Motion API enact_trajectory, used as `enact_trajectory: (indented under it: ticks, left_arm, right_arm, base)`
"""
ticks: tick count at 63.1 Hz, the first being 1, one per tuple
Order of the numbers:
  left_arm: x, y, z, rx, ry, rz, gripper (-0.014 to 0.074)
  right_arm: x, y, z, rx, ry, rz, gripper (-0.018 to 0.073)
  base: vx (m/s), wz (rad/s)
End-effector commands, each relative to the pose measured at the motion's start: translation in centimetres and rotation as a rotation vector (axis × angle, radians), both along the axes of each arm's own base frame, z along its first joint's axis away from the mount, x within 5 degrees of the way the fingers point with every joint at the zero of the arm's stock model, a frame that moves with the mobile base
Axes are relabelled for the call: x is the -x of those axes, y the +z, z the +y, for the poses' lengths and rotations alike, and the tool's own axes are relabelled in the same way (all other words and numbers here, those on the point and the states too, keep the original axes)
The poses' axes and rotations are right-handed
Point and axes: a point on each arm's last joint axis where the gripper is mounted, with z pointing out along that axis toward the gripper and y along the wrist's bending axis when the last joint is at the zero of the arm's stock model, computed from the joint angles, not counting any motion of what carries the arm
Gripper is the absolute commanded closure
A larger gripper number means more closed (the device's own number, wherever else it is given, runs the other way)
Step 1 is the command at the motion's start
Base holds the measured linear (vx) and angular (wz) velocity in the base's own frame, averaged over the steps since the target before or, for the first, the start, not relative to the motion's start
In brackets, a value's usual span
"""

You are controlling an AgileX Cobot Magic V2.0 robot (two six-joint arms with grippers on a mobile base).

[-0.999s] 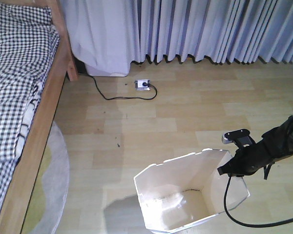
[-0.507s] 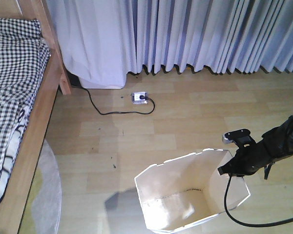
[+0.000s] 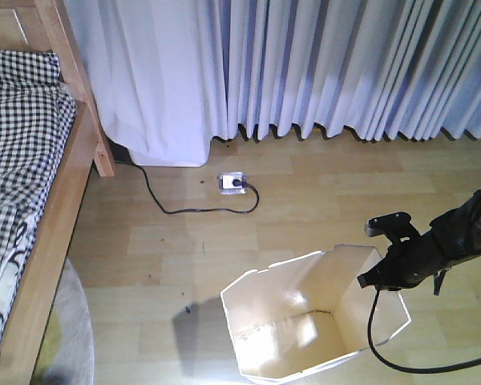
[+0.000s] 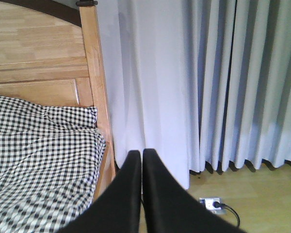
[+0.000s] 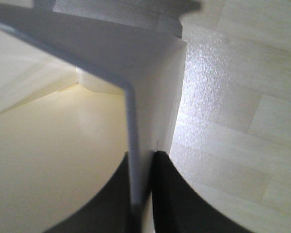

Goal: Move trash bin to bedside with robot
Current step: 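Carry the bin with the right gripper up beside the bed frame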

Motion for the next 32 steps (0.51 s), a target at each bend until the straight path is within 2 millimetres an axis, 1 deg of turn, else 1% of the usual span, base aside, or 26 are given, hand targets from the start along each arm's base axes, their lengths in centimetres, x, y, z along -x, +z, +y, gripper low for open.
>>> enact_trajectory:
  ticks: [1,32]
  left_arm:
    - [0.14,1.39,-0.05,0.004,-0.005,-0.098,0.0603]
    - [0.14,1.39,-0.05,0.004,-0.005,-0.098,0.0603]
  right_arm:
    - [-1.25,2.66,0.77,-0.106,-0.004,-0.06,0.0566]
    - [-1.25,2.66,0.77,-0.106,-0.004,-0.06,0.0566]
  base:
    - [0.26,0.04]
    - [0.24,0.03]
